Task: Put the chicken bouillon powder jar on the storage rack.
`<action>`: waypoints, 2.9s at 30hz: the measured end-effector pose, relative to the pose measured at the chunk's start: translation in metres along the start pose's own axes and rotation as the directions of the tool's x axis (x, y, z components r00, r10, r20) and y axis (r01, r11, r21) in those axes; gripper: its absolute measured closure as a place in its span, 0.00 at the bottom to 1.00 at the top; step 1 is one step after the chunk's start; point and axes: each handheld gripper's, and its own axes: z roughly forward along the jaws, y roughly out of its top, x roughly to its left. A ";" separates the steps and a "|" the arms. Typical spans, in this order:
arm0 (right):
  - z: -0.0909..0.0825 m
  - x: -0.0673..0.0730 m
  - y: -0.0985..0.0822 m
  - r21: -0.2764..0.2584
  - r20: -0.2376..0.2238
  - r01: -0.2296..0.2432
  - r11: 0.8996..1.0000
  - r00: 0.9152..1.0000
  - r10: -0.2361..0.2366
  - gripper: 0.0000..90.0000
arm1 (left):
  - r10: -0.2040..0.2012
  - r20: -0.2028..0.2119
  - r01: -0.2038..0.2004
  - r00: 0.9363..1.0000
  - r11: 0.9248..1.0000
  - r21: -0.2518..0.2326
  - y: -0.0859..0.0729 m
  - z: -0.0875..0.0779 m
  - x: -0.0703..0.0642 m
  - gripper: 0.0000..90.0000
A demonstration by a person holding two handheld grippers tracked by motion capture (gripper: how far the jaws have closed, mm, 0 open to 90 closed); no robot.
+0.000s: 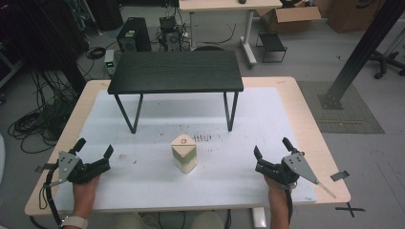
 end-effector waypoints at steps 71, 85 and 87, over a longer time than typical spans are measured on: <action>0.049 0.163 0.010 0.263 -0.434 0.071 0.962 0.899 0.052 0.00 | -0.004 0.000 0.004 1.000 1.000 -0.010 0.000 -0.001 0.000 0.00; 0.067 0.176 0.002 0.307 -0.446 0.087 0.948 0.893 0.062 0.00 | -0.004 0.000 0.004 1.000 1.000 -0.010 0.000 -0.001 0.000 0.00; 0.072 0.180 0.000 0.315 -0.448 0.090 0.945 0.892 0.064 0.00 | -0.003 0.000 0.003 1.000 1.000 -0.010 0.000 -0.001 0.000 0.01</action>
